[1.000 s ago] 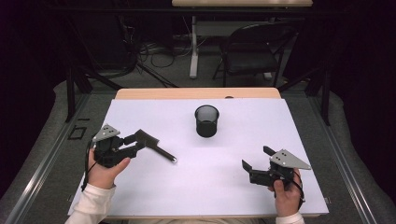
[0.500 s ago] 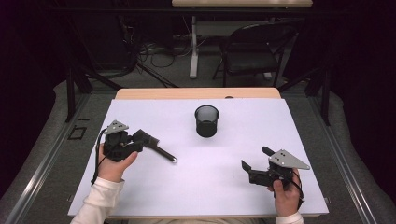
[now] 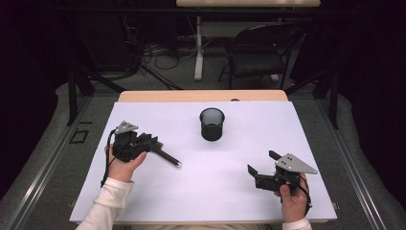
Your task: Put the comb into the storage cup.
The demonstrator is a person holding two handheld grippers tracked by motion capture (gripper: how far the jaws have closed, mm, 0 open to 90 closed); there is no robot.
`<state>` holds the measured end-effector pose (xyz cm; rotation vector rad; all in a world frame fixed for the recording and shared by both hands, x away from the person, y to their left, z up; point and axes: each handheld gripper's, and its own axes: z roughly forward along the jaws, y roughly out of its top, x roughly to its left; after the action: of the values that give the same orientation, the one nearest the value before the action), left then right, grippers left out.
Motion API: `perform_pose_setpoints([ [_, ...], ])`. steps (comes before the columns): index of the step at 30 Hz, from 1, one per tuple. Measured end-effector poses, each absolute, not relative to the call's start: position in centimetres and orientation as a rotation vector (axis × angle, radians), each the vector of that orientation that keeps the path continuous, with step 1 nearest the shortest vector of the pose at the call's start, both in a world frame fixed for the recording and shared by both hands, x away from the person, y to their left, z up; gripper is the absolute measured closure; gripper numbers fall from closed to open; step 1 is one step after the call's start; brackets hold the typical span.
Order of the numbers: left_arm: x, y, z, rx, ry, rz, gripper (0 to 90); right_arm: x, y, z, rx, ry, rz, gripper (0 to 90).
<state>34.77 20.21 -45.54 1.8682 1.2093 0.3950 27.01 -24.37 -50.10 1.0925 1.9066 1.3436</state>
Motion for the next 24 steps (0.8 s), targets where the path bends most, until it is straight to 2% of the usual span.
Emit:
perform_pose_setpoints([
  [9,35.8,19.2,-46.6,1.886,1.239,0.381,73.3,27.0,-24.4,-50.2,1.097,1.916,1.331,9.2],
  [24,36.9,17.6,-48.0,1.937,1.269,0.363,89.7,27.1,-24.3,-50.3,1.096,1.919,1.329,9.2],
])
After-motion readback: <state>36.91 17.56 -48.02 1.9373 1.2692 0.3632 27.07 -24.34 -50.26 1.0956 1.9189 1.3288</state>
